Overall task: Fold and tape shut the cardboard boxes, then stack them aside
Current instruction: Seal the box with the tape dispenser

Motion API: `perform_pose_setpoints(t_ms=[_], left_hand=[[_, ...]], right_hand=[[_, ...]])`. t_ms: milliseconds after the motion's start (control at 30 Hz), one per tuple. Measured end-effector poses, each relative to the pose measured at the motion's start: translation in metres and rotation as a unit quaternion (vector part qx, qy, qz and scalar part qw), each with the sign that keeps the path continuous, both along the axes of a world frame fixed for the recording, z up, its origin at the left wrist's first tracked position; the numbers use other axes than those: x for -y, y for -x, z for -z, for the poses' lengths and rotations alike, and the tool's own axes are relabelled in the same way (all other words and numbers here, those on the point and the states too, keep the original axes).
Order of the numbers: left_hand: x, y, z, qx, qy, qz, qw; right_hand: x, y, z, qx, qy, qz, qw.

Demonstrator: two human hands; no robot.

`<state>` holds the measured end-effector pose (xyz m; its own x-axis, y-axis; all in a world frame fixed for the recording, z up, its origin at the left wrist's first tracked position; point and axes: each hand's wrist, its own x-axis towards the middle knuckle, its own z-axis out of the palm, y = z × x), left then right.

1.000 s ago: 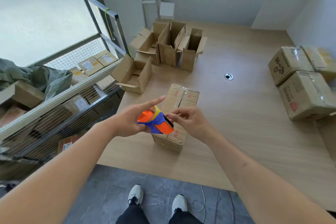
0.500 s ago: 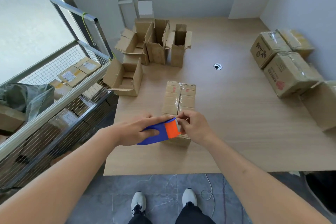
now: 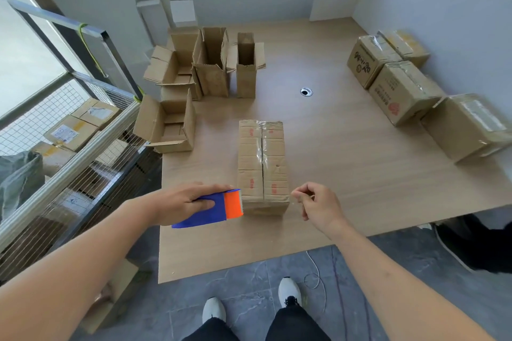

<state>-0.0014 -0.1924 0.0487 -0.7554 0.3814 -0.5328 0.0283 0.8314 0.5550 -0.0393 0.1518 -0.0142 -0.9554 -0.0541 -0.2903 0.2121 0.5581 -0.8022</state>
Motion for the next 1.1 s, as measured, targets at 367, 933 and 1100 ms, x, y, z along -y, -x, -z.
perform_pose_setpoints(t_ms=[367,933,1100], left_hand=[[-0.002,0.027,0.031,0.036,0.024,0.009,0.999],[-0.002,0.035,0.04,0.054,0.019,0.011,0.998],[-0.001,0.036,0.042,0.056,0.019,0.009,0.998]], right_hand=[[0.002,0.003,0.043,-0.023,-0.009,0.021,0.999],[0.005,-0.02,0.068,-0.007,0.086,0.079,0.993],[0.022,-0.018,0.065,-0.236,-0.009,-0.024,0.971]])
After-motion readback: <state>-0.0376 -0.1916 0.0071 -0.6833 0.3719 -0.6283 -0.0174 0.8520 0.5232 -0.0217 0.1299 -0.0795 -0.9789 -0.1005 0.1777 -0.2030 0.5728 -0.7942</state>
